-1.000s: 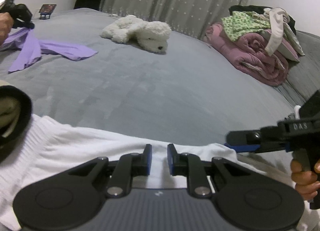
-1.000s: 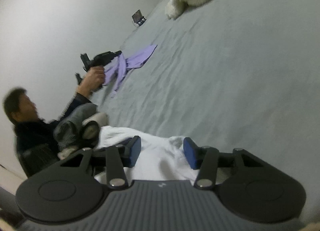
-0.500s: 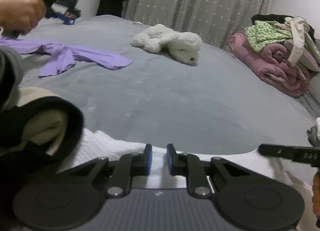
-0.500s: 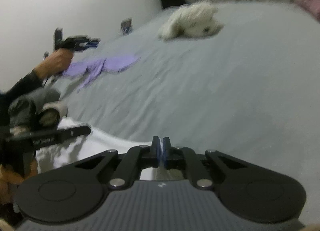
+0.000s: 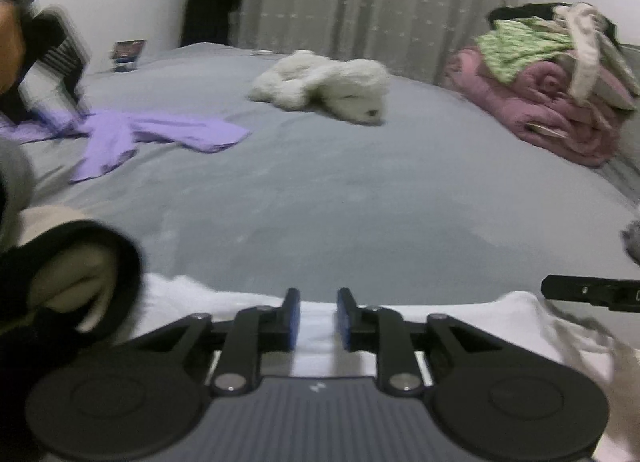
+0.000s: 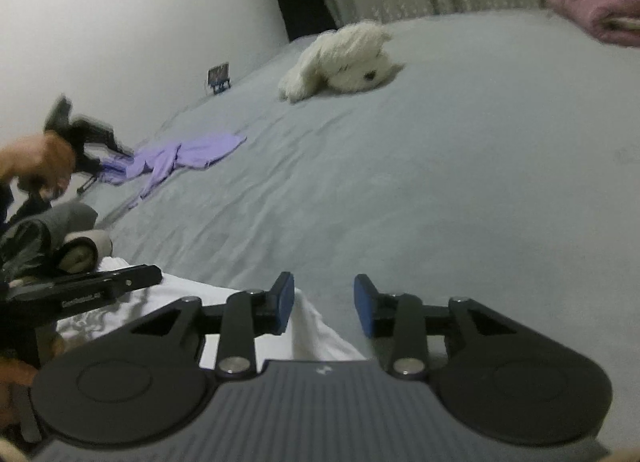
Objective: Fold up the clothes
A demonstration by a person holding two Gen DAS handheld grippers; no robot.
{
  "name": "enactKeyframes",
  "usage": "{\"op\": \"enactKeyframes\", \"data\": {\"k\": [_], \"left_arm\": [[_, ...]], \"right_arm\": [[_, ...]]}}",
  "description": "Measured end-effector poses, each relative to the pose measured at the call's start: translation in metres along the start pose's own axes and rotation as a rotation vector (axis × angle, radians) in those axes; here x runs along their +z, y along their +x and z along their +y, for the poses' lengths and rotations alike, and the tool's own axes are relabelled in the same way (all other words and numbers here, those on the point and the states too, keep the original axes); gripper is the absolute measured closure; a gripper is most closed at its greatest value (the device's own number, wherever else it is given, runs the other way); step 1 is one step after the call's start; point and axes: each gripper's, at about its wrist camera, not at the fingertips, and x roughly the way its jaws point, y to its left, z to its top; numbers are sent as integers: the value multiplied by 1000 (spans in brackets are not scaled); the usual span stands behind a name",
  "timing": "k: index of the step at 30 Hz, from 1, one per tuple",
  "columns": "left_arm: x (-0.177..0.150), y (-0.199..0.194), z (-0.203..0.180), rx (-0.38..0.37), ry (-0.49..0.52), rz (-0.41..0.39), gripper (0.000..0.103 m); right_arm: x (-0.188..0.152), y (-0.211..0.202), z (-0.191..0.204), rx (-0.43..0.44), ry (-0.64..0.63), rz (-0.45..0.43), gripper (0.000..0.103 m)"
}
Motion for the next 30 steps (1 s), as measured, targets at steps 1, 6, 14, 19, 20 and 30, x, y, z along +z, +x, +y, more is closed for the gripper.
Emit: {"op": "enactKeyframes", "data": {"k": [1,6,14,19,20,30], "left_arm": [[1,0,-4,-20,8,4,74],[2,1,-30,-145,47,45,58],[8,13,-78,-239,192,118,54],[13,29,-97,-272,265,128,54],[12,31,-97,-281,270,124,54],[1,43,-91,-339,293,85,58]], "right_arm": [[-1,-9,-4,-17,4,-3,65],[-10,-55,-24,-116,16,-3,65],[-37,-105,-42,-182,-22,7,65],[-50,-116,-50,-170,-52,7,65],[-49,-117,-47,-151,-73,5,66],[-56,-83,-34,-143,-210,76,90]]}}
